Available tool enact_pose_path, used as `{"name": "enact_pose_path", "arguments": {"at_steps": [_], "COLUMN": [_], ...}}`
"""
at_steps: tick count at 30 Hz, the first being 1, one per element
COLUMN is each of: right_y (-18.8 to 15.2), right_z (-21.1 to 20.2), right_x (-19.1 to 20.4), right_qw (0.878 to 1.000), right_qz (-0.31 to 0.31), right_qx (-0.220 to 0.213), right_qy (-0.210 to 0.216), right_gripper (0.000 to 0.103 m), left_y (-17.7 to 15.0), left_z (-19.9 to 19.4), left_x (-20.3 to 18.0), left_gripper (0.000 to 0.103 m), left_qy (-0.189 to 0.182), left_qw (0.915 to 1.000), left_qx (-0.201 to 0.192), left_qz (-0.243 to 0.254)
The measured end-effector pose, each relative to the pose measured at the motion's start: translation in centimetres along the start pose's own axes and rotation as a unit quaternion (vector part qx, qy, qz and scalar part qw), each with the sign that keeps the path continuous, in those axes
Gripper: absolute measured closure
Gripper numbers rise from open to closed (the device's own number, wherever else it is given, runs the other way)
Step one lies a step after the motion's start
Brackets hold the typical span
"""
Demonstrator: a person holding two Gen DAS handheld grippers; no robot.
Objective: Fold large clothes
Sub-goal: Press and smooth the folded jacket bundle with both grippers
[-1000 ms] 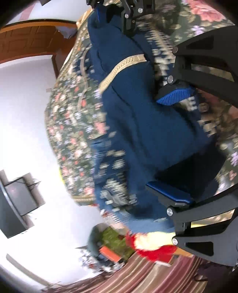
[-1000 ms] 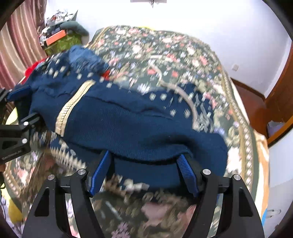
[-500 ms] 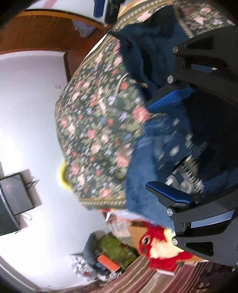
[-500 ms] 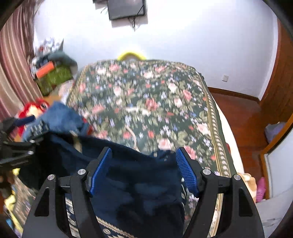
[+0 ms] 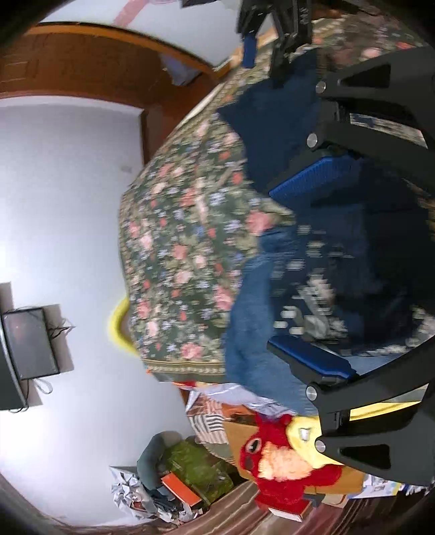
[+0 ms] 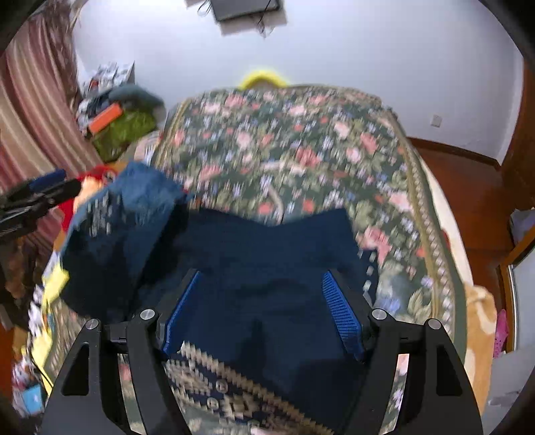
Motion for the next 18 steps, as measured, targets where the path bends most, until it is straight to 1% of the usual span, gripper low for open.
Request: {"name": "enact_pose_path", "arguments": {"at_steps": [3, 5, 7, 10, 12, 15, 18], "right_y": [-2.3, -3.9, -5.2, -6.4, -6.7, -6.7, -6.7], "right_z": [0.7, 1.1, 1.6, 2.1, 2.1, 2.0, 2.0], "right_x": [0.3, 0.4, 0.3, 0.1, -0.1, -0.2, -0.2], "right_qw": [1.000, 0.999, 0.998, 0.998, 0.998, 0.998, 0.997], "right_qz": [-0.007, -0.006, -0.001, 0.006, 0.003, -0.002, -0.004], "right_qx": [0.025, 0.041, 0.056, 0.067, 0.067, 0.068, 0.071], "right_qy": [0.001, 0.005, 0.011, 0.008, 0.002, -0.006, -0.010], "right_gripper": [0.032, 0.032, 0.032, 0.032, 0.032, 0.032, 0.032], "left_y": [-3.3, -5.4, -8.0, -11.0, -12.5, -13.7, -13.1], "left_z": [-1.0, -1.5, -1.6, -1.1, -0.6, 0.6, 1.9], "left_x": [-0.5, -0.8, -1.2, -1.9, -2.0, -1.6, -0.5], "left_gripper": [0.019, 0.017, 0.005, 0.005, 0.005, 0.005, 0.005], "left_qy": [-0.005, -0.005, 0.001, 0.005, 0.012, 0.017, 0.042], "left_qw": [0.9998, 0.9995, 0.9989, 0.9965, 0.9948, 0.9939, 0.9931], "left_qx": [0.017, 0.025, 0.038, 0.058, 0.077, 0.095, 0.101], "left_qz": [0.012, 0.018, 0.029, 0.060, 0.065, 0.053, 0.041]}}
Point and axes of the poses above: each gripper's, at about its wrist camera, not at the fingertips, and z roughly the way its jaws point, x to its left, y to its top, the point moved 4 cm from there along z, roughly the way its jaws point, and after that the axes turned 7 degrees about z, right-handed, at the moved point
